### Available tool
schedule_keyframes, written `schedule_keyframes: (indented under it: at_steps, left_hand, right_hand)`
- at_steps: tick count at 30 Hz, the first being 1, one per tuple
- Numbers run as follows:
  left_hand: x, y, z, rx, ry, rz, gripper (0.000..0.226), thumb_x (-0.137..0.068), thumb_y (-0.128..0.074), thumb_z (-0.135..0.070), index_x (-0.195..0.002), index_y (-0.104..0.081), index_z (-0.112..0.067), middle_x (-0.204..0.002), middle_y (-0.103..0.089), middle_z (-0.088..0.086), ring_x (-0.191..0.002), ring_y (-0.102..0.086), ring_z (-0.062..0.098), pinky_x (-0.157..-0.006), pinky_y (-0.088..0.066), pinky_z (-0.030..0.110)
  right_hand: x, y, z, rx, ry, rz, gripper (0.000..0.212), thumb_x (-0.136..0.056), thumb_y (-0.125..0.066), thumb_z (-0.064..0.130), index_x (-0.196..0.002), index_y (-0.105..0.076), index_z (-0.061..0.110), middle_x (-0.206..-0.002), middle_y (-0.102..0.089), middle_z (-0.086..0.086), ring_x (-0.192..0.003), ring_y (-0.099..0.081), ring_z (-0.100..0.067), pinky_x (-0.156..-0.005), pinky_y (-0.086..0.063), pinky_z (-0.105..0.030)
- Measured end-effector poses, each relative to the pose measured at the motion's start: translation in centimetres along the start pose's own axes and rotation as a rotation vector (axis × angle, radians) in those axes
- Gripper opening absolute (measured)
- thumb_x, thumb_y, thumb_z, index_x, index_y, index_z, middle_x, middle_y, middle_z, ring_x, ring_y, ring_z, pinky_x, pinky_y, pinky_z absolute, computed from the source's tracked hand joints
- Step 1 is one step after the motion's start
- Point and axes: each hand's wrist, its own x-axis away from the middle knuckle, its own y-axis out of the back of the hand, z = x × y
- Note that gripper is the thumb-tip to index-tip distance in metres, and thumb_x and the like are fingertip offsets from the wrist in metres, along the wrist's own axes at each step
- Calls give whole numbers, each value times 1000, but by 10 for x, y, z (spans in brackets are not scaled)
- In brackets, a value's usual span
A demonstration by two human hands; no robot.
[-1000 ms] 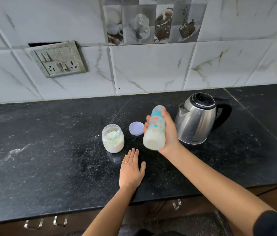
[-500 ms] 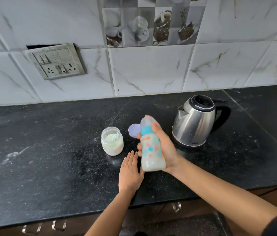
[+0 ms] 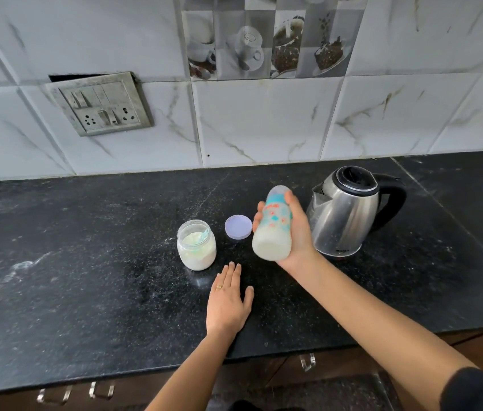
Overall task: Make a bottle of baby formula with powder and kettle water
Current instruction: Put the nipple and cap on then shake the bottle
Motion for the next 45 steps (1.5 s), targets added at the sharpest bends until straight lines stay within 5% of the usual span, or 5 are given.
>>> schedule_keyframes:
  at_steps: [5,10,14,23,45]
  left_hand:
    - [-1,0,0,-10,-2,-20,61,-96,-33,-47,-148,-29,-16,-153,-34,2,-143,-23,13,-119,-12,30]
    - [1,0,0,-4,-3,-3,61,-98,-31,-46,-151,-20,-16,-158,-18,1,-146,-10,11,-119,-1,25]
    - [0,0,0,-2,0,-16,60,-96,-34,-46,-148,-30,-16,-152,-34,3,-142,-24,14,-119,-13,30]
    - [1,2,-1,22,-2,-11,61,-98,-36,-44,-149,-25,-13,-156,-25,3,-146,-14,13,-119,-6,27]
    - [0,4,-2,-22,-5,1,62,-98,-33,-45,-150,-22,-15,-157,-22,2,-146,-12,13,-118,0,25]
  right_hand:
    - [13,3,-22,183,-58,110,50,-83,-55,47,-118,-45,12,-73,-60,-6,-51,-58,-18,-49,-52,-27]
    - [1,-12,-6,-59,2,32,39,-89,-52,46,-92,-56,7,-69,-60,-5,-49,-58,-17,-49,-53,-24]
    - [11,0,-24,157,-78,105,48,-85,-54,47,-117,-48,12,-75,-60,-6,-52,-59,-18,-50,-53,-27]
    - [9,-1,-16,94,-46,75,45,-91,-47,47,-76,-63,8,-72,-57,-5,-49,-57,-15,-48,-50,-22]
    - [13,-16,-8,46,-43,55,41,-91,-49,46,-102,-53,7,-77,-59,-6,-51,-58,-18,-48,-53,-25]
